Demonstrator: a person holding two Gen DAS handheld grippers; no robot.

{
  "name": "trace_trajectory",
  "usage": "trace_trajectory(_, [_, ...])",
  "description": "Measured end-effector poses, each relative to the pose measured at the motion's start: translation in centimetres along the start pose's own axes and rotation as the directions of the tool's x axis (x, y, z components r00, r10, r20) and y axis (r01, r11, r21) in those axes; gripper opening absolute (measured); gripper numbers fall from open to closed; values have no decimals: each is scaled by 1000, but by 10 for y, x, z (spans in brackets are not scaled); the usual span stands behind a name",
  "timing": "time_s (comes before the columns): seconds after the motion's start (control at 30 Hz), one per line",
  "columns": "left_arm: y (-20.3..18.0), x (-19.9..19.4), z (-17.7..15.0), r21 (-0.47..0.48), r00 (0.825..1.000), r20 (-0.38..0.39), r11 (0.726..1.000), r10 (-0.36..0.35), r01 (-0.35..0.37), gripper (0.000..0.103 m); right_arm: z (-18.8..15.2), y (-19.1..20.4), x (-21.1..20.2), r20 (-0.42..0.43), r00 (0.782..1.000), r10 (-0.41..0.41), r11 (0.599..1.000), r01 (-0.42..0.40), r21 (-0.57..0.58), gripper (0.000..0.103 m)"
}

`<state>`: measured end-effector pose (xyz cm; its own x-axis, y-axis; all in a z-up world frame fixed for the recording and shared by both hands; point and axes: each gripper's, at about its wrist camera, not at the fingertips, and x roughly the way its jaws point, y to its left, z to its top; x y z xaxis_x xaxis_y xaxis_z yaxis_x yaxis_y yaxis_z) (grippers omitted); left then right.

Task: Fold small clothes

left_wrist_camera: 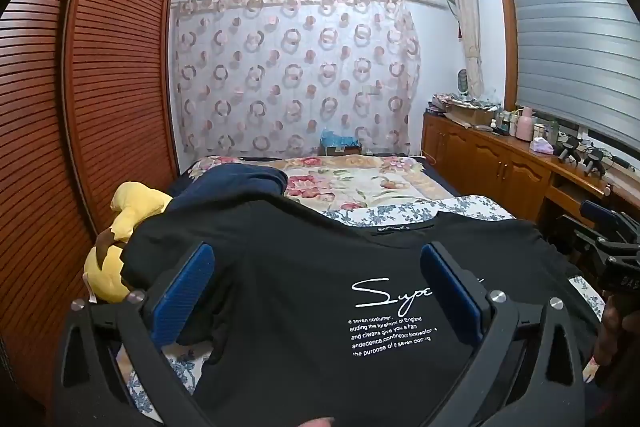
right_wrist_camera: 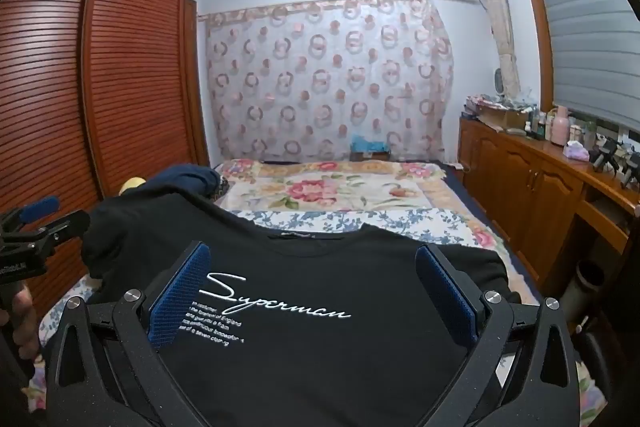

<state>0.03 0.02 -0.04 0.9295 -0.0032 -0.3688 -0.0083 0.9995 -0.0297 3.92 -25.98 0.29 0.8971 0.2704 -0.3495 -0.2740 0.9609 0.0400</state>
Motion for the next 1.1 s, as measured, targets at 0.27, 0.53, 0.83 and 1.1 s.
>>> trace_trajectory(0.27, [0, -1, 0, 2, 1000, 11, 1000, 2, -2, 103, 0, 1, 0, 2, 1000, 1, 1000, -1, -1, 103])
trace_trajectory(0.53, [-2, 1, -1, 5, 1000, 11, 1000, 2, -2, 103, 1, 1, 0, 4, 1000, 1, 1000, -1, -2, 103])
trace_trajectory(0.83, [0, 0, 0, 5, 1000, 10, 1000, 3, -3, 103, 0, 0, 0, 4, 1000, 2, 1000, -2, 0, 103])
trace_trajectory(1.1, [0, 0, 0, 6, 1000, 10, 1000, 3, -3, 103, 0, -1, 0, 4, 1000, 2, 1000, -2, 1, 103])
